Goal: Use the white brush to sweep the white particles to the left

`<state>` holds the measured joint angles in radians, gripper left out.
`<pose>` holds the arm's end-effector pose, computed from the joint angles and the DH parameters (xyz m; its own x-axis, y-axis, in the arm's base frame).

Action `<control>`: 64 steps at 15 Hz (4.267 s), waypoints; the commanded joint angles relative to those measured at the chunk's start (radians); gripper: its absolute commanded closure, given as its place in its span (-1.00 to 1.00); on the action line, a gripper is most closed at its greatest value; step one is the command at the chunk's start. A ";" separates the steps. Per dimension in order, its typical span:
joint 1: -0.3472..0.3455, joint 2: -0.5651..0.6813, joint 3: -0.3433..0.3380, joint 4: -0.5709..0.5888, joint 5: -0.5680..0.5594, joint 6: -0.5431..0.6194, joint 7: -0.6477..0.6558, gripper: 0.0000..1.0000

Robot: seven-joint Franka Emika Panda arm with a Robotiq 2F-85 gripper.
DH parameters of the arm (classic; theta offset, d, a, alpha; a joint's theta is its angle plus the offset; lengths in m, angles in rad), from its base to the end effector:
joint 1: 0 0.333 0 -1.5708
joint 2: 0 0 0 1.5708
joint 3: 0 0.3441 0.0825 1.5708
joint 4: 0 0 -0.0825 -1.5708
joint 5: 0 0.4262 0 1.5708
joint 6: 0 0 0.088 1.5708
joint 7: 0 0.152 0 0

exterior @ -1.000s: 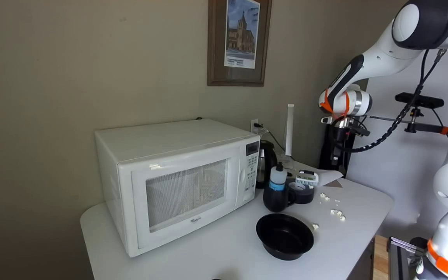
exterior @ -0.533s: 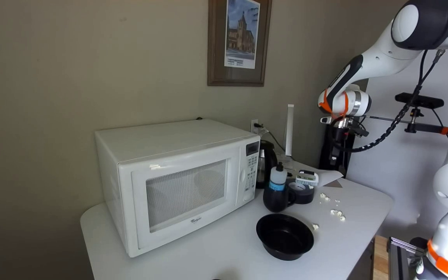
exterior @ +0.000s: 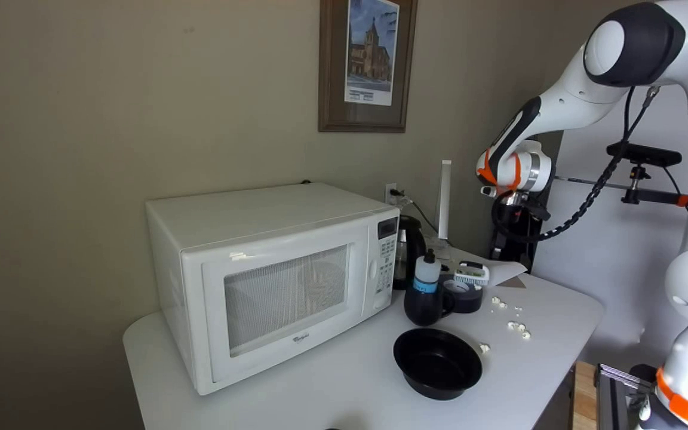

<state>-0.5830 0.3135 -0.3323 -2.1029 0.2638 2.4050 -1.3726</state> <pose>0.3833 -0.4848 0.2280 0.9588 0.2733 0.0779 0.2747 -0.9615 -0.0086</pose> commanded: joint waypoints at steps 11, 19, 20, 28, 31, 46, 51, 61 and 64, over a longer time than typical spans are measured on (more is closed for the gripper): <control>-0.030 0.122 0.073 -0.003 -0.045 0.099 -0.035 -0.54; -0.023 0.124 0.091 -0.016 -0.077 0.122 -0.036 -0.26; -0.022 0.124 0.092 -0.017 -0.081 0.123 -0.035 -0.23; -0.015 0.108 0.095 -0.065 -0.118 0.209 -0.019 -0.18; -0.012 0.107 0.093 -0.084 -0.142 0.210 -0.014 -0.14; -0.001 0.055 0.101 -0.112 -0.145 0.222 -0.008 0.07; -0.003 0.057 0.096 -0.113 -0.149 0.228 0.001 0.12; -0.008 0.048 0.088 -0.123 -0.150 0.240 0.006 0.97; -0.024 0.034 0.097 -0.129 -0.131 0.235 -0.015 0.87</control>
<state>-0.5917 0.3807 -0.2420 -2.1915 0.1320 2.6123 -1.3826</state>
